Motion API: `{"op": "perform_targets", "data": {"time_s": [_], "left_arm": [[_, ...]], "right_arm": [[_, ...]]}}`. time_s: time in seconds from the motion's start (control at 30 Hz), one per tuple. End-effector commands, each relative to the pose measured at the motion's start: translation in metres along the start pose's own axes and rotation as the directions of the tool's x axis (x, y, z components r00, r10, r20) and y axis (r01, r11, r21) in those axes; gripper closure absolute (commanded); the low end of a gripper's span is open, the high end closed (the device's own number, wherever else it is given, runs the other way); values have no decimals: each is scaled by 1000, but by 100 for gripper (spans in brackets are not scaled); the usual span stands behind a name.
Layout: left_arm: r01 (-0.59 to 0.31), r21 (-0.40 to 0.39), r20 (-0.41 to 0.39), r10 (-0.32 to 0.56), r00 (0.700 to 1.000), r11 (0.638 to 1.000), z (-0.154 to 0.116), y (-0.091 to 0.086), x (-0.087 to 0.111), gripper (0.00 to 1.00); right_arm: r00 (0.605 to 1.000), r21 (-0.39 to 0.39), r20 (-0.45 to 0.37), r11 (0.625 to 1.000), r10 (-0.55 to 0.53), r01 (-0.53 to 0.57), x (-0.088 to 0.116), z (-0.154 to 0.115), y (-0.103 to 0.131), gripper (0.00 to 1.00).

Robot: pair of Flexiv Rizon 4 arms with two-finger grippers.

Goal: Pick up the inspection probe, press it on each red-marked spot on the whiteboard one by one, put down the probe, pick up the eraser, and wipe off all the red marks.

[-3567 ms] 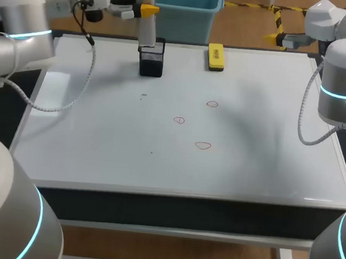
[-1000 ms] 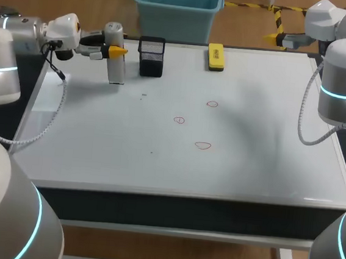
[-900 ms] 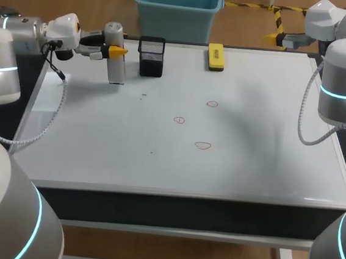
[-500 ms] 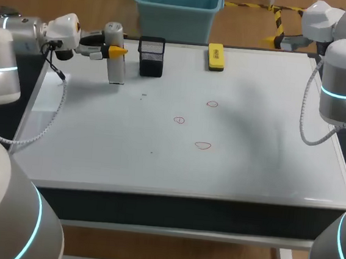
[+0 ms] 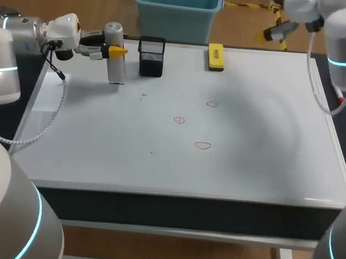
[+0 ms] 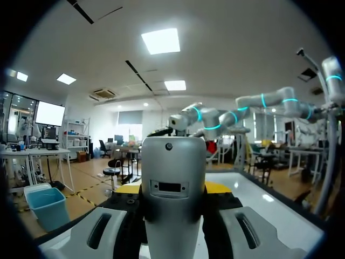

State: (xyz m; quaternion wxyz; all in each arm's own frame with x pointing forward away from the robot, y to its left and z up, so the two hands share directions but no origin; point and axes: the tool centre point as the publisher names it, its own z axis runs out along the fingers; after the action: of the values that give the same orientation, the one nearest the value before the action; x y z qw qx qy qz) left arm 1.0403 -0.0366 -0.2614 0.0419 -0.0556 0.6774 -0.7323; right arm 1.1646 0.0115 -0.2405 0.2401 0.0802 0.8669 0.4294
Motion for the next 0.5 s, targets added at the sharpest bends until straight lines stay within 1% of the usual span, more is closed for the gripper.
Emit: {"op": "perform_targets", "data": {"time_s": [0.03,0.13,0.17,0.2,0.23,0.3,0.33,0.4,0.5], "left_arm": [[-2,2,0,2,1000,1000,0,0,0,100],[-2,2,0,2,1000,1000,0,0,0,100],[-2,2,0,2,1000,1000,0,0,0,100],[-2,2,0,2,1000,1000,0,0,0,100],[-2,2,0,2,1000,1000,0,0,0,100],[-2,2,0,2,1000,1000,0,0,0,100],[-2,2,0,2,1000,1000,0,0,0,100],[-2,2,0,2,1000,1000,0,0,0,100],[-2,2,0,2,1000,1000,0,0,0,100]], "right_arm": [[831,197,-507,908,-229,371,-6,27,5,0],[747,205,-602,849,-283,487,1,41,10,0],[714,204,-635,827,-296,524,4,45,11,0],[669,205,-677,794,-307,572,7,50,11,0],[650,206,-694,779,-310,592,8,53,11,0],[589,228,-745,712,-312,664,13,62,8,0],[567,226,-761,692,-315,686,16,65,8,0],[537,231,-782,652,-317,722,19,70,8,0],[497,245,-809,588,-315,771,22,75,5,0]]}}
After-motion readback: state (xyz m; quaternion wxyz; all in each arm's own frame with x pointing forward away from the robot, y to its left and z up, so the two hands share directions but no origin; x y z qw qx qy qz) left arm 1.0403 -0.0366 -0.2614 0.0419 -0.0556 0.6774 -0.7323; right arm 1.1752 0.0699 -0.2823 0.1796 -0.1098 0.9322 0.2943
